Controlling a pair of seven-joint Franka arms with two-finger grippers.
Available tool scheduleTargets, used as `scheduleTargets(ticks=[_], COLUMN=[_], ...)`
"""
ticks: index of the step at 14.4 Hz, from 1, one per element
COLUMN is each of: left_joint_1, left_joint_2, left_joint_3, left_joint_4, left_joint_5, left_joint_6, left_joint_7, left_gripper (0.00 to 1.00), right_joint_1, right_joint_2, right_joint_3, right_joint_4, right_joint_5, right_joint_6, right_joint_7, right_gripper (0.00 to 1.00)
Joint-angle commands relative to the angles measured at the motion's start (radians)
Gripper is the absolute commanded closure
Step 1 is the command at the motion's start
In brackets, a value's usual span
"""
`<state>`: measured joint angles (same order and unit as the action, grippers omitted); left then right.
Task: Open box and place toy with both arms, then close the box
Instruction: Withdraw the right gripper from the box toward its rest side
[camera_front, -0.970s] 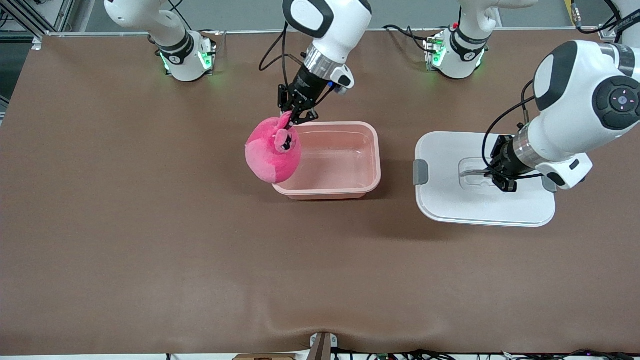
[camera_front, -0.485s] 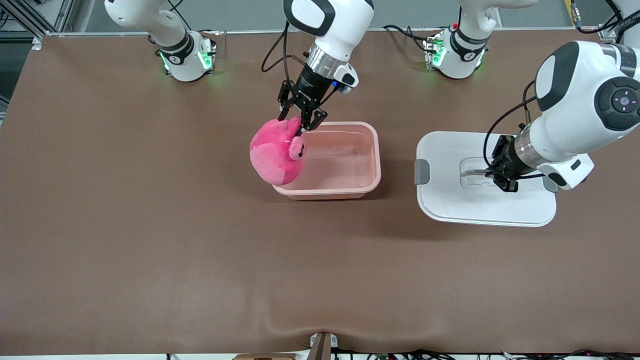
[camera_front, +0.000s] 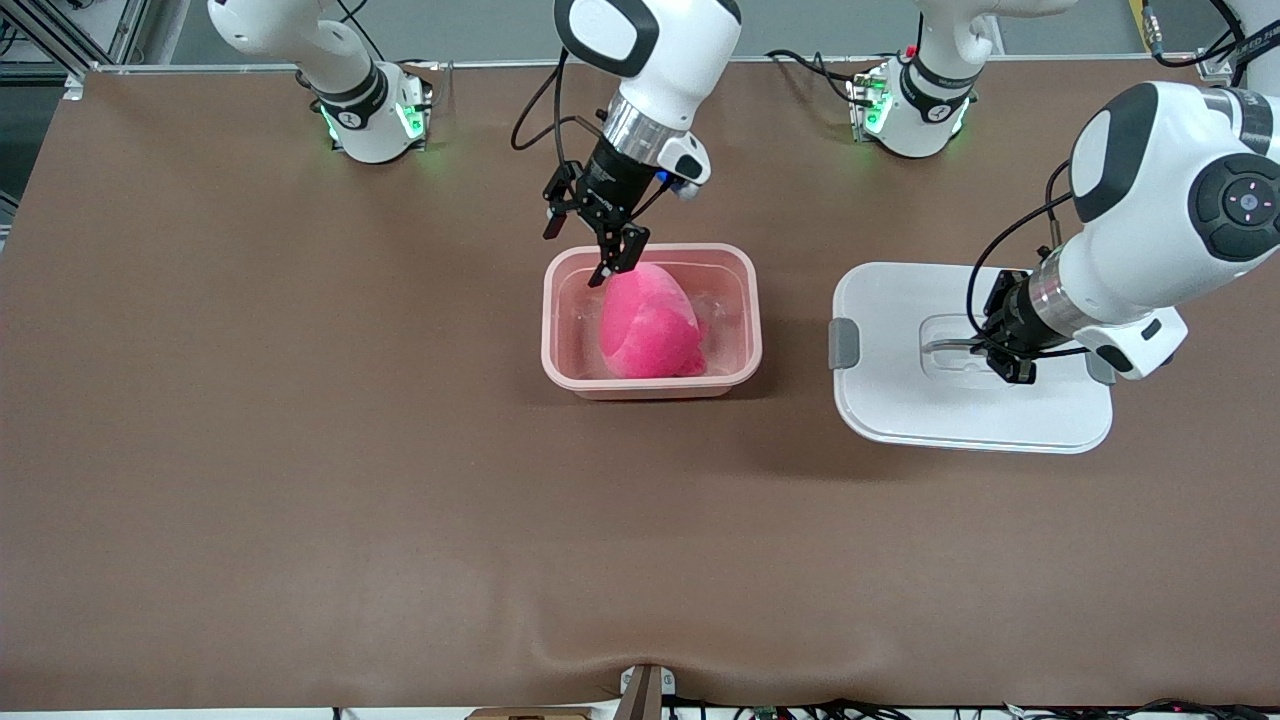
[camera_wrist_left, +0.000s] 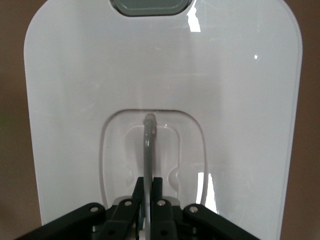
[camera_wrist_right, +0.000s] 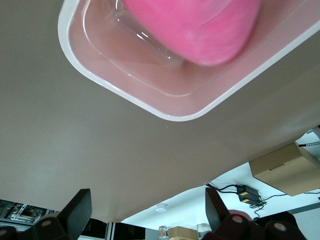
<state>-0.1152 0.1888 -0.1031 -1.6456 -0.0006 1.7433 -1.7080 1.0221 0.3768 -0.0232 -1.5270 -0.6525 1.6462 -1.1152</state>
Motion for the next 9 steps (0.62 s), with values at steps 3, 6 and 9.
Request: scheduleTargets(ticks=[3, 6, 9], left_joint_1=[0.011, 0.008, -0.001], left_joint_2=[-0.035, -0.034, -0.034], left_joint_3=[-0.01, -0.01, -0.013], left_joint_4=[-0.026, -0.026, -0.025], left_joint_5=[0.001, 0.001, -0.001], left_joint_6=[0.002, 0.002, 0.002], left_joint_7=[0.015, 0.01, -0.004], left_gripper=[1.0, 1.0, 1.0], right_joint_1=[-0.146, -0.299, -0.471], right_joint_2=[-0.038, -0.071, -0.096], right_joint_3=[0.012, 0.011, 0.011], right_joint_4=[0.011, 0.014, 0.013], right_joint_5=[0.126, 0.239, 0.384], right_joint_6=[-0.003, 0.013, 0.072], right_joint_7=[-0.005, 0.002, 0.021], right_gripper=[0.0, 0.0, 0.0])
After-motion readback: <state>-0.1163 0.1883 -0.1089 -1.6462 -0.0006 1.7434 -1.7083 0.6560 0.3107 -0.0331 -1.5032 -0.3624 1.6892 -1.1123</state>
